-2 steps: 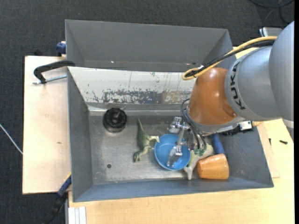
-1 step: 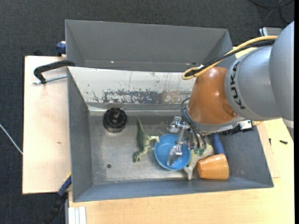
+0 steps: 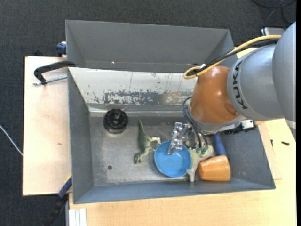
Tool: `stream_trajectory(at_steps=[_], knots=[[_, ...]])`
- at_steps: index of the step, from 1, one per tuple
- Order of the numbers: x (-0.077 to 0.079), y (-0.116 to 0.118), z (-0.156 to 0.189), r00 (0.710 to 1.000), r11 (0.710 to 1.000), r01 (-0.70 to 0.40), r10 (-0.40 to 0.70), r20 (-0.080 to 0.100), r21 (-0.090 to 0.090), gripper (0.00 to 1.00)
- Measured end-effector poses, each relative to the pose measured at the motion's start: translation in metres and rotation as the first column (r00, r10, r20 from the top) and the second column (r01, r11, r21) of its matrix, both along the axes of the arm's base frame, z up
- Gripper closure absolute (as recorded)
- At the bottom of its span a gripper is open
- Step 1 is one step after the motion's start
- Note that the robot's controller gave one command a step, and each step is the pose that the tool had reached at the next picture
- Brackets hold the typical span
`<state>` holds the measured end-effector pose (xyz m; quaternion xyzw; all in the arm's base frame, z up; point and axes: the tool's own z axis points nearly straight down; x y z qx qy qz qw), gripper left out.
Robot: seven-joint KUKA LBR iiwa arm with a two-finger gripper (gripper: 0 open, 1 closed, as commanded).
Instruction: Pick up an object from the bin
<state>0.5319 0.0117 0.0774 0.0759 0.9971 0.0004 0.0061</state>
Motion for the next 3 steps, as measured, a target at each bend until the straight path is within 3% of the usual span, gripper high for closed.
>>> stream_trajectory(at_steps=[1, 3], knots=[[0.003, 0.001, 0.062, 1.000, 1.000, -0.001, 0.001, 0.000, 0.002, 1.00], [0.007, 0.003, 0.122, 1.000, 1.000, -0.004, 0.004, -0.002, 0.002, 1.00]])
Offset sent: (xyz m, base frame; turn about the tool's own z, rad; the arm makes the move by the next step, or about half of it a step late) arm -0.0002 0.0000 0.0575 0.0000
